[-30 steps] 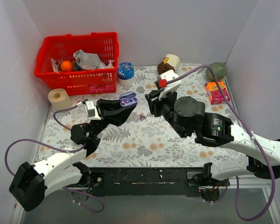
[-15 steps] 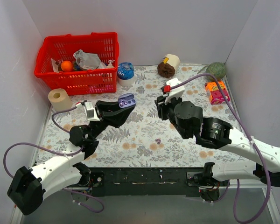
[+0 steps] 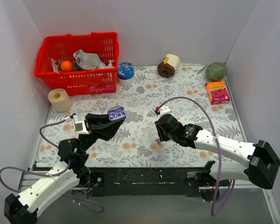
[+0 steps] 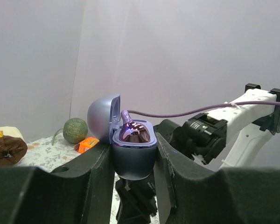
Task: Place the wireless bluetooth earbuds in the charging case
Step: Pick up the earbud from the center of the board.
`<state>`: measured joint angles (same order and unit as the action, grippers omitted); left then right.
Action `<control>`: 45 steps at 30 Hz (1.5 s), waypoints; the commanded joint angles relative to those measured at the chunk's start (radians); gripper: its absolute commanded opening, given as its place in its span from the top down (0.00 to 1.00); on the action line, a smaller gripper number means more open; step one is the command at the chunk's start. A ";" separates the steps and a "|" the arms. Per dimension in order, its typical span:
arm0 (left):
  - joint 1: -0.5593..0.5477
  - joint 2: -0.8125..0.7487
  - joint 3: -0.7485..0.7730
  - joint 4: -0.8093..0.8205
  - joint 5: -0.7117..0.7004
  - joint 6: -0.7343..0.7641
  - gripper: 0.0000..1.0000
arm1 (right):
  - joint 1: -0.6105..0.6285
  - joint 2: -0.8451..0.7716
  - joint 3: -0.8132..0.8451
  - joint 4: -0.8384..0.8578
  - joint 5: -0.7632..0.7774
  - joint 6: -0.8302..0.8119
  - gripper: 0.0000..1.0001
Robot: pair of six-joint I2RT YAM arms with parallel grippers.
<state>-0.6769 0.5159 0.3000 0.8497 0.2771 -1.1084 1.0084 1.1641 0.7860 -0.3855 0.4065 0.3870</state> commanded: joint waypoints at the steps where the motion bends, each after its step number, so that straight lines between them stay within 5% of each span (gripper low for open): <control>1: 0.000 -0.053 -0.013 -0.110 -0.015 -0.021 1.00 | -0.065 0.048 -0.049 0.115 -0.107 0.208 0.60; 16: 0.000 -0.168 -0.039 -0.201 -0.010 -0.021 1.00 | -0.110 0.177 -0.109 0.122 -0.179 0.458 0.58; 45: 0.000 -0.129 -0.042 -0.166 0.000 -0.031 1.00 | -0.146 0.235 -0.094 0.134 -0.144 0.366 0.64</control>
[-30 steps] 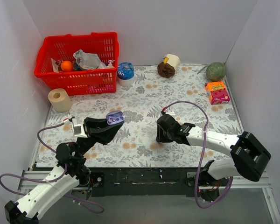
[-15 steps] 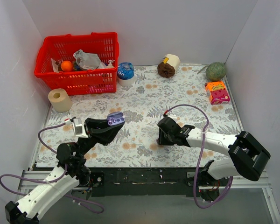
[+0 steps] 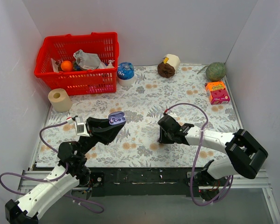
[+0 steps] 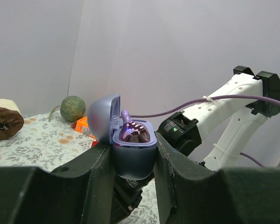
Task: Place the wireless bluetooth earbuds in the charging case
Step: Pick up the earbud from the center of the board.
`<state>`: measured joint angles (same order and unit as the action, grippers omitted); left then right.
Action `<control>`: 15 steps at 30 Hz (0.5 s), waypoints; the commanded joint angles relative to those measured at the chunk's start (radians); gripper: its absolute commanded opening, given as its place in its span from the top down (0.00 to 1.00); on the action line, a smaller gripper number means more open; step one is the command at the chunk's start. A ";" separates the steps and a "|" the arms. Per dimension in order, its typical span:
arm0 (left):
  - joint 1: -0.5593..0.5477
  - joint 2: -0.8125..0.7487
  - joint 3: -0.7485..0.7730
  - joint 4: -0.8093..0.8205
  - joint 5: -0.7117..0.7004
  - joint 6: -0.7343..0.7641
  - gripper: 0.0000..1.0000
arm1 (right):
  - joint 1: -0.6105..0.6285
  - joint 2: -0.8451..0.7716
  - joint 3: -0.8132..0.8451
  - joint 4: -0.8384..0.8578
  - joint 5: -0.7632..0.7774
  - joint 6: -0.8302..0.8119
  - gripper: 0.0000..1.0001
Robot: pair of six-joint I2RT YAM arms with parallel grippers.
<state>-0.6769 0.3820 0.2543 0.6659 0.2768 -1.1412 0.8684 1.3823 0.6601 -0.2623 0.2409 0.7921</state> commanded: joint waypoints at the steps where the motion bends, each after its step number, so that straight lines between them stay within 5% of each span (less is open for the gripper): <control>1: 0.000 0.006 0.002 0.021 0.001 0.003 1.00 | -0.006 0.020 0.036 0.011 0.018 -0.050 0.64; 6: 0.000 0.021 0.003 0.031 0.004 -0.005 1.00 | -0.006 0.031 0.053 0.000 0.026 -0.086 0.69; 15: 0.000 0.043 0.002 0.052 0.006 -0.005 1.00 | 0.000 -0.083 0.108 -0.046 0.092 -0.175 0.97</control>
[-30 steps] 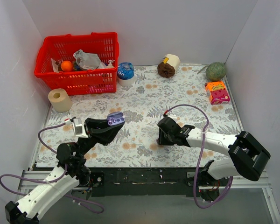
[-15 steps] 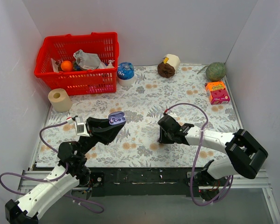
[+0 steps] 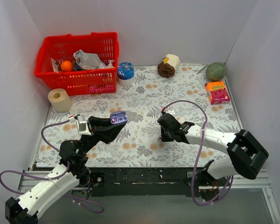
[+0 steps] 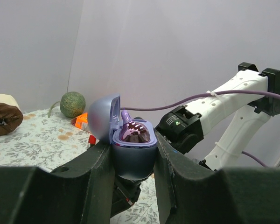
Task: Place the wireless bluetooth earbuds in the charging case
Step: Pick up the earbud from the center of the board, then place the earbud in the charging case.
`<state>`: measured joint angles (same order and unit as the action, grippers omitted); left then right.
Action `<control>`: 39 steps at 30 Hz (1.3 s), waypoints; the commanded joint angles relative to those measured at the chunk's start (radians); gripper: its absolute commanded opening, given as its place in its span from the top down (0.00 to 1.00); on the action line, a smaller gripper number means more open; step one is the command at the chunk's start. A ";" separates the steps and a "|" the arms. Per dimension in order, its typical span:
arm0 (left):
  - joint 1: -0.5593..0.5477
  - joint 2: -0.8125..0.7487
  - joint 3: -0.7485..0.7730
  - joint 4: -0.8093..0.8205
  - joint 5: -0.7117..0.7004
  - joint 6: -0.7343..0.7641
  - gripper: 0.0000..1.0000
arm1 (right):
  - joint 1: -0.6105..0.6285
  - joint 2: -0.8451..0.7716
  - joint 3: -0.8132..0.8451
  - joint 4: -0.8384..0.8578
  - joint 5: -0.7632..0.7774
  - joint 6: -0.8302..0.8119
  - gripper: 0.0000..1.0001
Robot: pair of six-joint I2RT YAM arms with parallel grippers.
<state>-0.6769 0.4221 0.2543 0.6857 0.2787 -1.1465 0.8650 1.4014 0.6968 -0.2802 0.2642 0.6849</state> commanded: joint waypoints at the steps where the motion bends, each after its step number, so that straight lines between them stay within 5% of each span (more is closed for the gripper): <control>1: 0.000 0.003 0.002 0.035 -0.001 0.004 1.00 | 0.005 -0.134 0.090 -0.054 0.085 -0.082 0.98; 8: 0.000 0.119 0.029 0.185 -0.010 0.076 1.00 | 0.104 -0.401 0.329 -0.091 0.179 -0.344 0.99; 18: 0.000 0.605 0.111 0.717 0.089 0.133 1.00 | 0.334 -0.297 0.785 -0.275 0.320 -0.458 0.99; 26: -0.001 0.791 0.204 0.865 0.131 0.088 1.00 | 0.365 -0.222 0.807 -0.290 0.359 -0.389 0.99; 39: -0.004 0.768 0.201 0.880 0.165 0.082 1.00 | 0.367 -0.142 0.833 -0.312 0.402 -0.337 0.99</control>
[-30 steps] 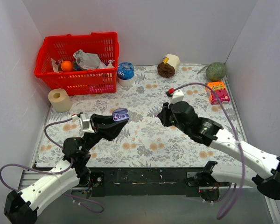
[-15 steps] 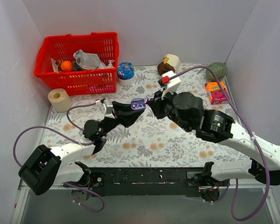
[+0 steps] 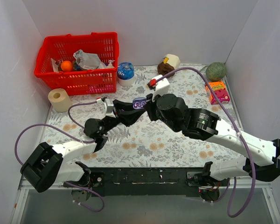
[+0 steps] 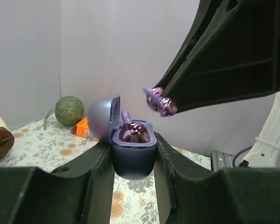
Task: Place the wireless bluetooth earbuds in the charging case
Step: Place the earbud in the charging case.
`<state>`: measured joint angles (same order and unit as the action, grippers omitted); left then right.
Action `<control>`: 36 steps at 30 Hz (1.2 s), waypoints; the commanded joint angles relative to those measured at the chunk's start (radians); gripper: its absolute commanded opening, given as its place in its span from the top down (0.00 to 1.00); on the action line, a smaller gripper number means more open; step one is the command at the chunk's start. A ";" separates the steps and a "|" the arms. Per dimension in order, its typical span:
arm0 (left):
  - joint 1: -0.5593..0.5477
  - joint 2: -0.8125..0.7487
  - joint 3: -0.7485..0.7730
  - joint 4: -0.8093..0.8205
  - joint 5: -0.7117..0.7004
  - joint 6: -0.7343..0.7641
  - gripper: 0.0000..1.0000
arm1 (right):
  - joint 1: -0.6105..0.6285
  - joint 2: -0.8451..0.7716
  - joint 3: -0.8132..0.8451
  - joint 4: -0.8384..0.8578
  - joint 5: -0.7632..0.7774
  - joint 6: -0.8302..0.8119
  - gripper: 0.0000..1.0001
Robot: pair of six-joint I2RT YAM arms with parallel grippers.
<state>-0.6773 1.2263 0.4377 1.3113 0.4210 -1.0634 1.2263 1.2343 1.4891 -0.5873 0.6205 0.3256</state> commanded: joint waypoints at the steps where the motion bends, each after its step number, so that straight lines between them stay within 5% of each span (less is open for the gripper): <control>1: -0.004 -0.043 0.016 0.255 0.024 -0.003 1.00 | 0.007 0.039 0.045 -0.012 0.050 0.024 0.99; 36: -0.005 -0.110 -0.027 0.261 0.012 -0.010 1.00 | 0.029 0.103 0.123 -0.088 0.042 0.032 0.99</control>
<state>-0.6781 1.1503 0.4114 1.2938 0.4347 -1.0786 1.2350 1.3220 1.5578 -0.6579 0.6884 0.3637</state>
